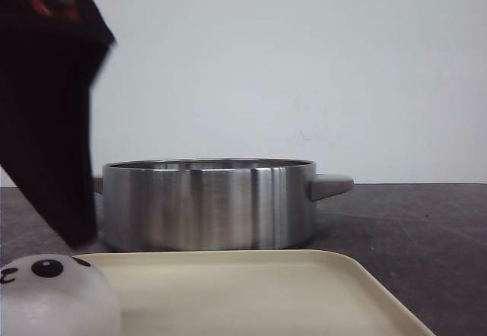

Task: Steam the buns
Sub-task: 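Grasp the last panda bun on the tray with the left gripper, then lift the bun with the left gripper and carry it over the pot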

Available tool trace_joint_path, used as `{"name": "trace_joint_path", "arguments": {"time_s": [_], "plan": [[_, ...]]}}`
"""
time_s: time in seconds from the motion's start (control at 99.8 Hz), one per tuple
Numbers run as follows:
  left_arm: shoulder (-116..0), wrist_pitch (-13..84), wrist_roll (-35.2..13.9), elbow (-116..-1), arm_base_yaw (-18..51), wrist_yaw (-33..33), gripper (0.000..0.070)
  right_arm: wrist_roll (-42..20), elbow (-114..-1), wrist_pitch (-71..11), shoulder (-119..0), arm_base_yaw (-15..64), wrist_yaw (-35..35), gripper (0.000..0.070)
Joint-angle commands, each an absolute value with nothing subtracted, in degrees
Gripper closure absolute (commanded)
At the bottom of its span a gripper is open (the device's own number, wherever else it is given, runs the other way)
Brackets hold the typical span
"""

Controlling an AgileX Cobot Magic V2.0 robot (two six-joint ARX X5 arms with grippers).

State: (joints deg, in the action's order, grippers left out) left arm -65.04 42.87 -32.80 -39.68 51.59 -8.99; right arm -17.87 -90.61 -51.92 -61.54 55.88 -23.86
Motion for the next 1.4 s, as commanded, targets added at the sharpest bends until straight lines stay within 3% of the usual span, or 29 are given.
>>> {"name": "trace_joint_path", "arguments": {"time_s": [0.0,0.421,0.471,0.711,0.972,1.192,1.392], "plan": [[-67.5,41.9,-33.7,-40.4,52.2,-9.1,0.0022,-18.2,-91.7,-51.5,-62.1,56.8,-24.0,0.0693],[-75.4,40.9,-33.6,-40.4,52.2,-9.1,0.0051,-18.2,-91.7,-53.2,-62.0,57.3,-24.0,0.0693],[-75.4,40.9,-33.6,-40.4,52.2,-9.1,0.0136,-18.2,-91.7,-53.3,-62.0,57.3,-24.0,0.0693],[-75.4,40.9,-32.8,-40.4,52.2,-9.1,0.0696,-18.2,-91.7,-53.7,-62.0,57.3,-24.0,0.0693],[-73.1,41.1,-32.1,-42.2,52.3,-10.2,0.07,-18.0,-91.7,-54.1,-62.0,57.3,-24.1,0.0693],[-65.9,41.1,-31.6,-53.8,52.5,-9.1,0.07,-18.0,-91.7,-54.3,-62.0,57.3,-24.0,0.0693],[-67.7,42.2,-21.1,-67.3,50.0,-1.5,0.0699,-18.0,-91.7,-54.3,-62.0,57.3,-24.0,0.0693]]}}
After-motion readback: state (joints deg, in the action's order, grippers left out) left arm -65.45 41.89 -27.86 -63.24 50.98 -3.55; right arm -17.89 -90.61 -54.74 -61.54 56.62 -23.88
